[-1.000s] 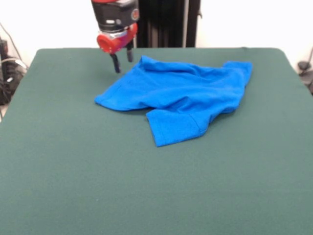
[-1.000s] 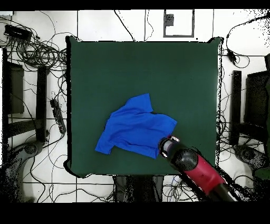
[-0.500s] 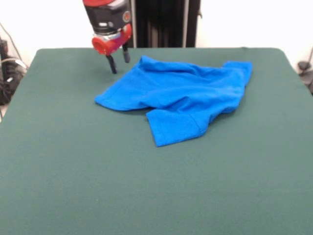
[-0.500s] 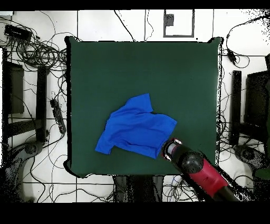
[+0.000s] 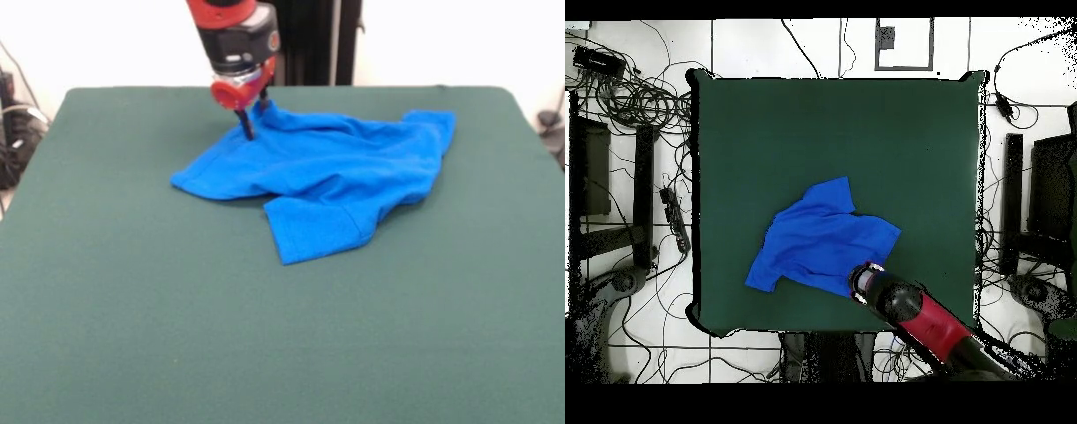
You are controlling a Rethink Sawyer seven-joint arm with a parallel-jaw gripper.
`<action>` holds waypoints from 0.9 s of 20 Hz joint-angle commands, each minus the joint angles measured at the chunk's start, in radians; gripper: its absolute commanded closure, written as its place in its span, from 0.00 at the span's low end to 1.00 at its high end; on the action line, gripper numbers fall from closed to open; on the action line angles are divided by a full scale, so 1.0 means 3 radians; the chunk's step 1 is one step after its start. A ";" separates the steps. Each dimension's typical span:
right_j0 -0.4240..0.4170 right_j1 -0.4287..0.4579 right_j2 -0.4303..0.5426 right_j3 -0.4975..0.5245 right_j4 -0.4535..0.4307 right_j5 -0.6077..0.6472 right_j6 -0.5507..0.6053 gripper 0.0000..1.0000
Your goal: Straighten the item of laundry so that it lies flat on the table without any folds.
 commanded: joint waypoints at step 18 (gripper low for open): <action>0.0071 0.0232 0.0482 0.0139 -0.0151 -0.0304 0.0024 0.00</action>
